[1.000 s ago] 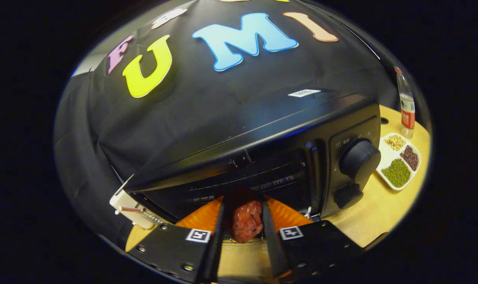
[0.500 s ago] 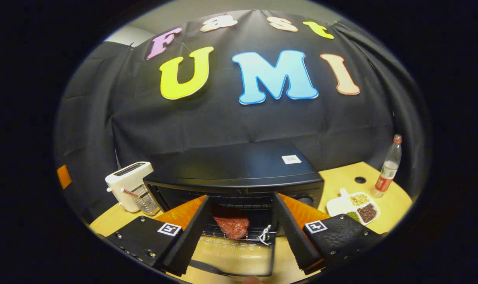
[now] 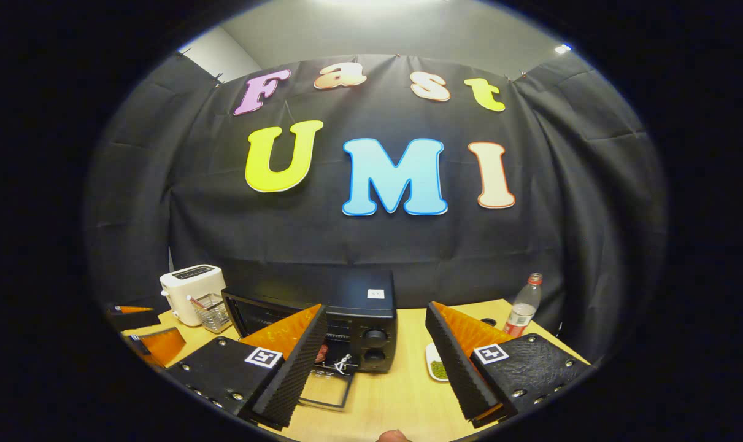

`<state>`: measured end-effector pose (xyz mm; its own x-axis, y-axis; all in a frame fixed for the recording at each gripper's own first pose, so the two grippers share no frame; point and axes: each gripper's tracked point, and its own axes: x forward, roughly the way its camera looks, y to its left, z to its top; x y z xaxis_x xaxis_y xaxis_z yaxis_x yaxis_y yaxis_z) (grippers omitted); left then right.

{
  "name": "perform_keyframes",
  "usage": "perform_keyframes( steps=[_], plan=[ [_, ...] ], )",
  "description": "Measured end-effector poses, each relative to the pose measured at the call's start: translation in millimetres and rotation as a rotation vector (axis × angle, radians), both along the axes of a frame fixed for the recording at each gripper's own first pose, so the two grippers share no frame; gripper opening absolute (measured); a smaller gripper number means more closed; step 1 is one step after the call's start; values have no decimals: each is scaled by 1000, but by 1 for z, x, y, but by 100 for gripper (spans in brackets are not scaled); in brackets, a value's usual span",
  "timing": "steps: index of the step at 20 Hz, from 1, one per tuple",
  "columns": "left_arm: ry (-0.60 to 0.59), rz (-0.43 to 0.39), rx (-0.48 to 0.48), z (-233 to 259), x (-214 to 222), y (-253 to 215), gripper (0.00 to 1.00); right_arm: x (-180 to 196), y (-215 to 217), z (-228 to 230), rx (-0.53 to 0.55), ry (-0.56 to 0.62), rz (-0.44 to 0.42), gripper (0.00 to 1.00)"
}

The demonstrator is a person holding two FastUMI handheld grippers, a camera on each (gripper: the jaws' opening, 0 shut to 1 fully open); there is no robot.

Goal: Open the electric oven with the left hand, put the food in, and close the electric oven.

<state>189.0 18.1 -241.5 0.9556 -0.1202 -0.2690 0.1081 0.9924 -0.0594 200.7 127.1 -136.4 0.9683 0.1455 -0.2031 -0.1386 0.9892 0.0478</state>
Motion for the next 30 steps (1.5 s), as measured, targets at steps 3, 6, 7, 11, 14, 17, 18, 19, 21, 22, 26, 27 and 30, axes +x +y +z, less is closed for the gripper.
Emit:
perform_keyframes(
  steps=[3, 6, 7, 11, 14, 17, 18, 19, 21, 22, 26, 27, 30],
  plan=[
    [59, -33, -10, -29, -7, -28, 100, -21, -33, 9, -18, 5, -42, 98],
    [120, -60, 7, -62, -8, -49, 100, -46, -67, 18, -30, 6, -94, 98],
    [140, -64, 15, -73, -7, -53, 98, -51, -75, 21, -32, 6, -108, 98],
    [236, -81, 23, -117, -11, -69, 100, -72, -106, 26, -59, 3, -162, 98],
    [304, -79, 16, -142, -10, -77, 100, -88, -122, 27, -66, 10, -204, 98],
    [373, -70, 12, -163, -10, -82, 98, -104, -130, 25, -56, 27, -231, 98],
    [393, -62, 13, -169, -9, -84, 98, -109, -132, 22, -61, 39, -236, 98],
    [415, -58, 11, -176, -10, -85, 99, -114, -135, 22, -69, 41, -241, 98],
    [465, -52, 4, -191, -11, -88, 98, -120, -141, 24, -81, 35, -257, 98],
    [491, -42, 6, -196, -12, -88, 99, -124, -143, 21, -80, 38, -263, 98],
    [484, -55, 56, -200, 5, -93, 95, -132, -155, 14, -56, 69, -286, 98],
    [481, -55, 68, -200, 11, -93, 97, -132, -157, 14, -54, 68, -293, 98],
    [492, -35, 59, -200, 13, -92, 96, -130, -162, 15, -55, 61, -295, 98]
  ],
)
